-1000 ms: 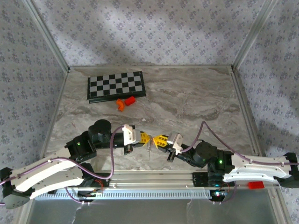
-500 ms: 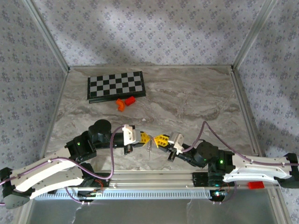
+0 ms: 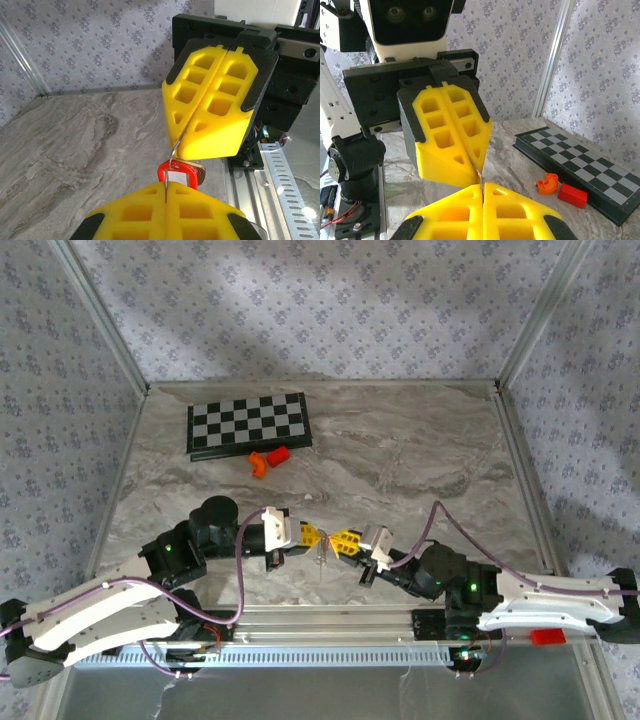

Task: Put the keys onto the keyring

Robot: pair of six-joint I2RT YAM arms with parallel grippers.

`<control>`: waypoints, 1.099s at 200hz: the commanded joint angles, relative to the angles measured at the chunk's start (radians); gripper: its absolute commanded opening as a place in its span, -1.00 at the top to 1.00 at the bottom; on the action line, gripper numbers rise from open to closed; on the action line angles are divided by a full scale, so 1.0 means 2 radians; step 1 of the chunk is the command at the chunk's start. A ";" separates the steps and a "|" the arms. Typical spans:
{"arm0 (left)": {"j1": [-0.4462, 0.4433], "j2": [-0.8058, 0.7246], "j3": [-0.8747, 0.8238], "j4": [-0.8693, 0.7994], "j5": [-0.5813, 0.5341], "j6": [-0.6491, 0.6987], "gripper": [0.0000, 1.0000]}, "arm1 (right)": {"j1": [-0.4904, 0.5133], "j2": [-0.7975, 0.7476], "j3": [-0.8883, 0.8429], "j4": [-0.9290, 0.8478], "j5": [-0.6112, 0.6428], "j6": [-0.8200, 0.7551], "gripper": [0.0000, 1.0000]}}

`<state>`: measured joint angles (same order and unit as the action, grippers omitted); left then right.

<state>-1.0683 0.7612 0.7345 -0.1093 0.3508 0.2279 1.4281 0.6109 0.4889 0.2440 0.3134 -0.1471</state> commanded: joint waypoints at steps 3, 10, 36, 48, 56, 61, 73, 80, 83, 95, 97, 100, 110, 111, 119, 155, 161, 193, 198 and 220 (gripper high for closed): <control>-0.003 0.000 0.015 0.016 0.006 0.004 1.00 | -0.003 -0.008 -0.006 0.015 -0.010 -0.006 1.00; -0.003 0.001 0.016 0.016 0.006 0.003 1.00 | -0.002 -0.007 -0.006 0.016 -0.011 -0.006 1.00; -0.003 0.002 0.016 0.016 0.006 0.004 1.00 | -0.002 -0.012 -0.012 0.024 -0.018 -0.006 1.00; -0.003 0.001 0.016 0.016 0.006 0.004 1.00 | -0.003 -0.014 -0.012 0.024 -0.015 -0.007 1.00; -0.003 0.001 0.015 0.016 0.006 0.004 1.00 | -0.003 -0.014 -0.012 0.023 -0.013 -0.007 1.00; -0.003 0.001 0.015 0.016 0.006 0.004 1.00 | -0.003 -0.014 -0.013 0.023 -0.011 -0.008 1.00; -0.003 0.000 0.015 0.016 0.006 0.003 1.00 | -0.003 -0.014 -0.014 0.026 -0.006 -0.008 1.00; -0.003 0.000 0.015 0.016 0.006 0.003 1.00 | -0.002 -0.014 -0.015 0.028 -0.003 -0.008 1.00; -0.003 0.000 0.015 0.016 0.006 0.002 1.00 | -0.003 -0.014 -0.014 0.029 -0.001 -0.008 1.00; -0.003 0.000 0.014 0.017 0.006 0.002 1.00 | -0.002 -0.014 -0.014 0.029 0.003 -0.008 1.00; -0.003 0.000 0.014 0.017 0.006 0.002 1.00 | -0.003 -0.013 -0.015 0.029 0.004 -0.008 1.00; -0.003 0.001 0.014 0.018 0.006 0.001 1.00 | -0.002 -0.013 -0.014 0.029 0.005 -0.008 1.00; -0.003 0.005 0.014 0.021 -0.001 -0.001 1.00 | -0.003 -0.013 -0.014 0.024 0.009 -0.003 1.00; -0.003 0.006 0.013 0.021 -0.003 -0.002 1.00 | -0.003 -0.013 -0.014 0.023 0.010 -0.002 1.00; -0.004 0.015 0.013 0.024 -0.014 -0.009 1.00 | -0.004 -0.015 -0.014 0.016 0.011 0.004 1.00; -0.003 0.095 0.006 0.062 -0.081 -0.071 1.00 | -0.016 -0.040 -0.024 -0.022 0.024 0.039 1.00; -0.002 0.107 0.005 0.068 -0.093 -0.081 1.00 | -0.020 -0.046 -0.029 -0.029 0.030 0.046 1.00; 0.022 0.160 0.005 0.078 -0.108 -0.127 1.00 | -0.052 -0.097 -0.060 -0.068 0.043 0.095 1.00; 0.029 0.167 0.004 0.080 -0.111 -0.135 1.00 | -0.058 -0.108 -0.066 -0.073 0.041 0.102 1.00; 0.065 0.199 0.005 0.075 -0.117 -0.165 1.00 | -0.092 -0.148 -0.084 -0.110 0.043 0.137 1.00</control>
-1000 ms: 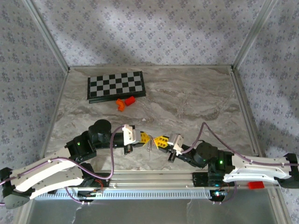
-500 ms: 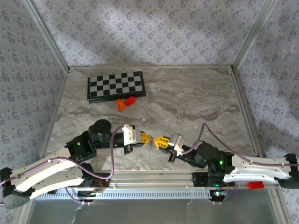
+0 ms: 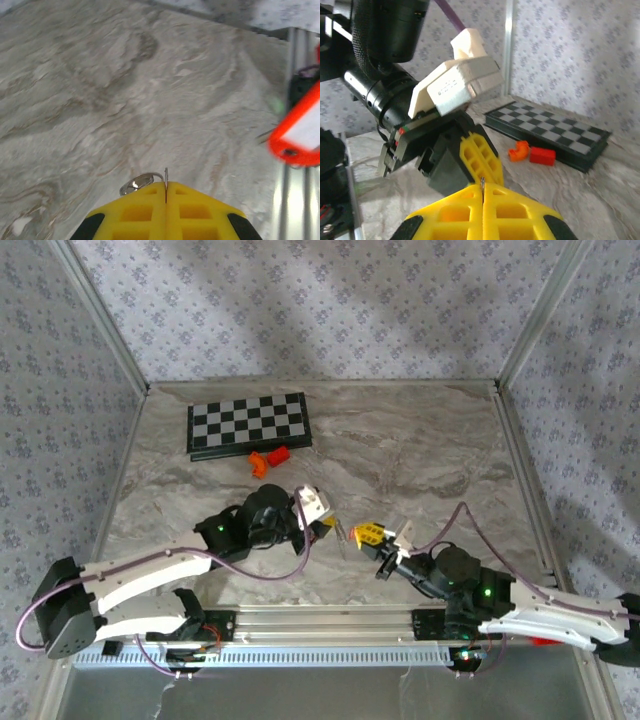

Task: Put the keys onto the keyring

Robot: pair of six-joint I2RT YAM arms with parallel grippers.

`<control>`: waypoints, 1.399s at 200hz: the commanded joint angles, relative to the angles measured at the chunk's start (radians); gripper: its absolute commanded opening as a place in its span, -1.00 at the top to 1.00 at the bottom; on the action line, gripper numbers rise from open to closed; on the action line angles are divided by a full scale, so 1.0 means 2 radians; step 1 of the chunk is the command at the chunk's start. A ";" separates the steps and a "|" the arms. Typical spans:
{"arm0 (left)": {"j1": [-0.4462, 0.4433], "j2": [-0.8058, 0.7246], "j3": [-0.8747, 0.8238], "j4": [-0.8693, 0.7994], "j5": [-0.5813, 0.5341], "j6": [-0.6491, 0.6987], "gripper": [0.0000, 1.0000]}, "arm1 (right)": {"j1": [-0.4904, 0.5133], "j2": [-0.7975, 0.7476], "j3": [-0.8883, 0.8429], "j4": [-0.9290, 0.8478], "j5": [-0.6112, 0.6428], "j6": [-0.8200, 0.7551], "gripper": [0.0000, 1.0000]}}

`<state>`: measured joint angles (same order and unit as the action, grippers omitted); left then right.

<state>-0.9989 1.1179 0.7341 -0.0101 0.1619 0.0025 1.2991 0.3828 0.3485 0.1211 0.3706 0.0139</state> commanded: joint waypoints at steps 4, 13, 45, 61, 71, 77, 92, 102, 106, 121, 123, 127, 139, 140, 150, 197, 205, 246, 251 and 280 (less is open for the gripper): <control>0.037 0.026 0.004 0.027 -0.023 -0.058 1.00 | -0.035 -0.039 -0.015 -0.058 0.014 0.063 1.00; 0.050 0.035 -0.001 0.033 -0.021 -0.068 1.00 | -0.053 -0.045 -0.019 -0.075 0.009 0.078 1.00; 0.083 0.059 -0.019 0.039 -0.014 -0.102 1.00 | -0.116 -0.052 -0.033 -0.100 -0.023 0.125 1.00; 0.084 0.063 -0.036 0.040 -0.013 -0.113 1.00 | -0.143 -0.050 -0.039 -0.102 -0.049 0.140 1.00; 0.084 0.066 -0.047 0.038 -0.017 -0.121 1.00 | -0.161 -0.047 -0.041 -0.106 -0.064 0.145 1.00; 0.084 0.067 -0.054 0.035 -0.019 -0.127 1.00 | -0.171 -0.046 -0.042 -0.109 -0.072 0.151 1.00; 0.084 0.069 -0.075 0.039 -0.018 -0.146 1.00 | -0.191 -0.041 -0.047 -0.112 -0.089 0.164 1.00; 0.083 0.070 -0.092 0.043 -0.018 -0.160 1.00 | -0.207 -0.034 -0.050 -0.112 -0.101 0.174 1.00; 0.082 0.071 -0.099 0.045 -0.018 -0.165 1.00 | -0.214 -0.030 -0.051 -0.112 -0.108 0.179 1.00; 0.079 0.074 -0.124 0.053 -0.019 -0.178 1.00 | -0.242 -0.010 -0.057 -0.102 -0.136 0.201 1.00; 0.078 0.074 -0.126 0.053 -0.019 -0.178 1.00 | -0.247 -0.007 -0.058 -0.100 -0.140 0.203 1.00; 0.077 0.075 -0.130 0.051 -0.022 -0.180 1.00 | -0.255 -0.002 -0.060 -0.097 -0.147 0.211 1.00; 0.073 0.079 -0.140 0.048 -0.027 -0.183 1.00 | -0.277 0.017 -0.068 -0.090 -0.163 0.234 1.00; 0.072 0.080 -0.140 0.049 -0.027 -0.183 1.00 | -0.277 0.019 -0.069 -0.090 -0.165 0.235 1.00; 0.070 0.085 -0.148 0.054 -0.027 -0.186 1.00 | -0.297 0.035 -0.072 -0.086 -0.182 0.248 1.00; 0.047 0.121 -0.179 0.089 -0.031 -0.203 0.93 | -0.362 0.100 -0.075 -0.086 -0.234 0.281 1.00; 0.042 0.123 -0.183 0.092 -0.032 -0.204 0.88 | -0.371 0.111 -0.078 -0.083 -0.242 0.288 1.00; 0.030 0.098 -0.182 0.049 -0.047 -0.203 0.61 | -0.413 0.148 -0.085 -0.080 -0.264 0.301 1.00; 0.030 0.089 -0.181 0.040 -0.051 -0.202 0.56 | -0.414 0.149 -0.086 -0.080 -0.262 0.301 1.00; 0.030 0.033 -0.165 -0.020 -0.079 -0.185 0.29 | -0.426 0.156 -0.092 -0.076 -0.270 0.302 1.00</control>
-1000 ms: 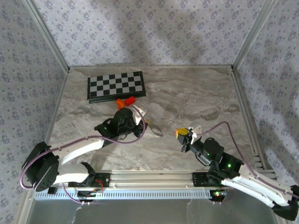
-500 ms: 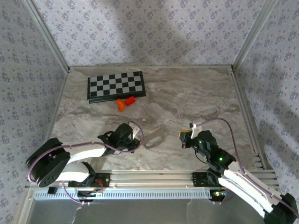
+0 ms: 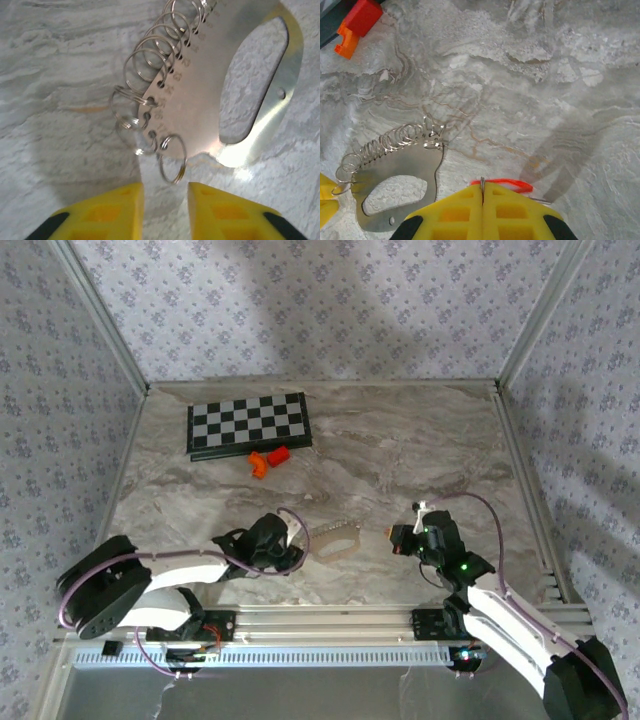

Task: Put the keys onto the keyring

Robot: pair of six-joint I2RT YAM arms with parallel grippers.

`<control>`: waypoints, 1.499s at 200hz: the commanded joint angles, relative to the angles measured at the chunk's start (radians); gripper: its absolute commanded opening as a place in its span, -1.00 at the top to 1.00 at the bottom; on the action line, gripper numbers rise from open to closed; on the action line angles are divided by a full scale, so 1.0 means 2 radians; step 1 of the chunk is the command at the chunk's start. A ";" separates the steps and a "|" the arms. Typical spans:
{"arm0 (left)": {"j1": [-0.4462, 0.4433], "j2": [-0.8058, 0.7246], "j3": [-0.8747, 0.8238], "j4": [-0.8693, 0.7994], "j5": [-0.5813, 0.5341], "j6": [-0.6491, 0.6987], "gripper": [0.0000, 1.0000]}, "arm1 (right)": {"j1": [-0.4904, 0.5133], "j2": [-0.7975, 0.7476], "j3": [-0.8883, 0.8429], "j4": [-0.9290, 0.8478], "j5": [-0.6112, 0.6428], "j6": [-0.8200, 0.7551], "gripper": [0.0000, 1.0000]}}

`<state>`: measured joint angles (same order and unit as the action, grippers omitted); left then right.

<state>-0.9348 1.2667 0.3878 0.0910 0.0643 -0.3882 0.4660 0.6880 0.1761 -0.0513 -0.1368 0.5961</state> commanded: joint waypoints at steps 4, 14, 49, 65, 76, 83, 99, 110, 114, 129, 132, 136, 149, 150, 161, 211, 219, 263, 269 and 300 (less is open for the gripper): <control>-0.003 -0.047 0.011 -0.077 -0.034 0.012 0.26 | -0.011 0.003 -0.006 0.012 -0.016 0.010 1.00; -0.002 -0.059 0.022 -0.093 -0.040 0.016 0.20 | -0.013 0.003 -0.008 0.015 -0.014 0.009 1.00; -0.002 -0.049 0.072 -0.108 -0.033 0.051 -0.22 | -0.017 0.017 -0.010 0.018 -0.011 0.000 1.00; -0.002 -0.022 0.107 -0.107 -0.017 0.070 -0.30 | -0.018 0.016 -0.016 0.026 -0.006 0.003 1.00; -0.003 -0.008 0.124 -0.098 -0.002 0.073 -0.31 | -0.019 0.013 -0.017 0.023 -0.007 0.004 1.00; -0.005 -0.002 0.129 -0.084 0.006 0.072 -0.32 | -0.019 0.010 -0.016 0.020 -0.004 0.004 1.00; -0.006 0.009 0.136 -0.055 0.017 0.068 -0.34 | -0.019 0.004 -0.020 0.012 0.001 0.010 1.00; -0.006 0.017 0.145 -0.048 0.019 0.068 -0.34 | -0.020 0.006 -0.020 0.006 0.004 0.013 1.00; -0.007 0.021 0.149 -0.049 0.020 0.068 -0.35 | -0.020 0.006 -0.020 0.004 0.004 0.013 1.00; -0.009 0.034 0.160 -0.047 0.022 0.070 -0.35 | -0.022 0.009 -0.019 -0.002 0.006 0.013 1.00; -0.009 0.036 0.162 -0.047 0.023 0.070 -0.35 | -0.022 0.010 -0.020 -0.002 0.006 0.021 1.00; -0.010 0.039 0.165 -0.046 0.024 0.071 -0.35 | -0.022 0.010 -0.020 -0.002 0.006 0.024 1.00; -0.010 0.052 0.176 -0.048 0.031 0.073 -0.35 | -0.023 0.010 -0.018 -0.003 0.007 0.025 1.00; -0.010 0.053 0.177 -0.049 0.031 0.074 -0.35 | -0.023 0.010 -0.018 -0.003 0.008 0.025 1.00; -0.010 0.066 0.196 -0.065 0.036 0.079 -0.36 | -0.024 0.010 -0.018 -0.006 0.007 0.026 0.97; 0.010 0.112 0.235 -0.076 0.085 0.073 -0.35 | -0.027 -0.003 -0.015 -0.025 0.002 0.033 0.48; 0.014 0.120 0.242 -0.076 0.095 0.075 -0.32 | -0.029 -0.005 -0.012 -0.029 0.002 0.032 0.43; 0.017 0.180 0.300 -0.093 0.152 0.105 -0.23 | -0.032 -0.018 -0.007 -0.040 -0.007 0.029 0.25; 0.017 0.188 0.306 -0.094 0.158 0.109 -0.23 | -0.033 -0.014 -0.007 -0.037 -0.009 0.029 0.23; 0.017 0.232 0.343 -0.110 0.169 0.127 -0.17 | -0.042 0.003 -0.004 -0.026 -0.016 0.030 0.19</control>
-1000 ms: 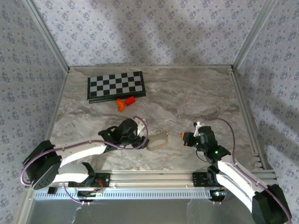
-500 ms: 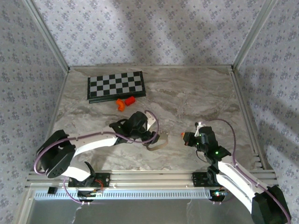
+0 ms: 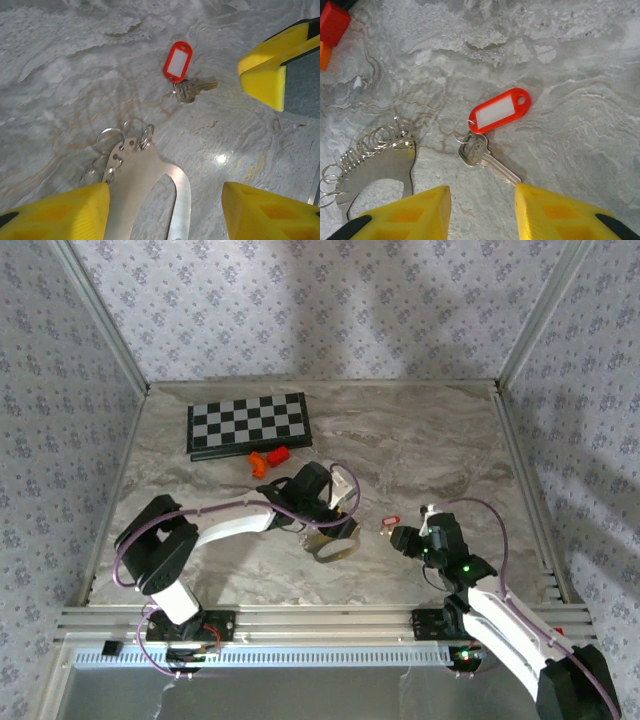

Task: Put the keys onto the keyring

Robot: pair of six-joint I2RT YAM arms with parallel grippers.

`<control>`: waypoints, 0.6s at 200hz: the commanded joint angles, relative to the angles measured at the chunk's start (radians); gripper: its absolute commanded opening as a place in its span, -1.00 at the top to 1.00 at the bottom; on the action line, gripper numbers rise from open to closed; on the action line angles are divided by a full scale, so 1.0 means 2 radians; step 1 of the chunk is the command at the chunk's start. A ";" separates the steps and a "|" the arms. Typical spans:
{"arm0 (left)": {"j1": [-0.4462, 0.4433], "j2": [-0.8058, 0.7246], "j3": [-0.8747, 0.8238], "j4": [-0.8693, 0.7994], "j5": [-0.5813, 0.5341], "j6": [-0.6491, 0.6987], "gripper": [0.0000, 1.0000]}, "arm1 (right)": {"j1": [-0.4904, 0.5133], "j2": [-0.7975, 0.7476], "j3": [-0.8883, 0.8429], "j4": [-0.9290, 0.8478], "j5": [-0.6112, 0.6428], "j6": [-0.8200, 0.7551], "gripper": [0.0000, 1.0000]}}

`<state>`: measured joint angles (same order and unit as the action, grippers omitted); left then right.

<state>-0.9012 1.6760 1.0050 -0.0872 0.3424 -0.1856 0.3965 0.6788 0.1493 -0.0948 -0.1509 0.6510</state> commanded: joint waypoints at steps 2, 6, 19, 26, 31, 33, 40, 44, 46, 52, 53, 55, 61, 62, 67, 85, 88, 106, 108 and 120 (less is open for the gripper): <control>0.000 0.030 0.036 -0.022 0.029 0.027 -0.16 | -0.008 0.007 0.009 -0.004 -0.008 0.003 0.18; 0.000 0.034 0.039 -0.022 0.030 0.027 -0.15 | -0.009 0.007 0.009 -0.004 -0.008 0.003 0.18; -0.001 0.044 0.047 -0.023 0.028 0.030 -0.14 | -0.014 0.001 0.008 -0.006 -0.007 0.005 0.15; -0.003 0.051 0.052 -0.025 0.024 0.033 -0.13 | -0.017 -0.005 0.006 -0.007 -0.007 0.007 0.14; -0.005 0.056 0.055 -0.028 0.021 0.035 -0.13 | -0.018 -0.009 0.004 -0.008 -0.007 0.009 0.13; -0.005 0.058 0.057 -0.029 0.020 0.036 -0.13 | -0.018 -0.010 0.004 -0.008 -0.007 0.009 0.14; -0.008 0.064 0.063 -0.033 0.018 0.040 -0.10 | -0.020 -0.017 0.002 -0.011 -0.007 0.011 0.12; -0.009 0.067 0.066 -0.035 0.017 0.043 -0.09 | -0.022 -0.020 0.001 -0.012 -0.006 0.012 0.12; -0.010 0.070 0.068 -0.036 0.016 0.044 -0.08 | -0.023 -0.022 0.000 -0.012 -0.006 0.012 0.12; -0.012 0.075 0.072 -0.039 0.014 0.046 -0.05 | -0.024 -0.026 -0.001 -0.014 -0.006 0.013 0.12; -0.013 0.077 0.073 -0.039 0.013 0.047 -0.05 | -0.024 -0.026 -0.001 -0.015 -0.006 0.013 0.12; -0.014 0.078 0.074 -0.040 0.013 0.048 -0.04 | -0.026 -0.028 -0.001 -0.015 -0.006 0.013 0.11; -0.016 0.084 0.080 -0.044 0.011 0.051 0.00 | -0.027 -0.031 -0.002 -0.016 -0.005 0.015 0.11; -0.016 0.085 0.080 -0.044 0.011 0.051 0.01 | -0.027 -0.032 -0.002 -0.016 -0.006 0.015 0.11; -0.018 0.089 0.086 -0.047 0.009 0.053 0.04 | -0.029 -0.034 -0.003 -0.017 -0.006 0.016 0.11; -0.022 0.102 0.097 -0.052 0.004 0.060 0.11 | -0.033 -0.038 -0.003 -0.017 -0.009 0.017 0.11; -0.022 0.104 0.098 -0.052 0.003 0.060 0.13 | -0.035 -0.038 -0.004 -0.016 -0.010 0.017 0.10; -0.022 0.115 0.107 -0.056 -0.001 0.064 0.22 | -0.038 -0.040 -0.005 -0.017 -0.013 0.017 0.10; -0.022 0.116 0.107 -0.056 -0.002 0.065 0.23 | -0.038 -0.040 -0.005 -0.016 -0.013 0.017 0.10; -0.023 0.122 0.115 -0.062 -0.008 0.069 0.28 | -0.039 -0.043 -0.006 -0.018 -0.014 0.018 0.10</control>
<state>-0.9440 1.8942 1.1877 -0.1692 0.3477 -0.0818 0.3271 0.6083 0.1482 -0.1032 -0.1612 0.6670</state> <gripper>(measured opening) 0.380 0.450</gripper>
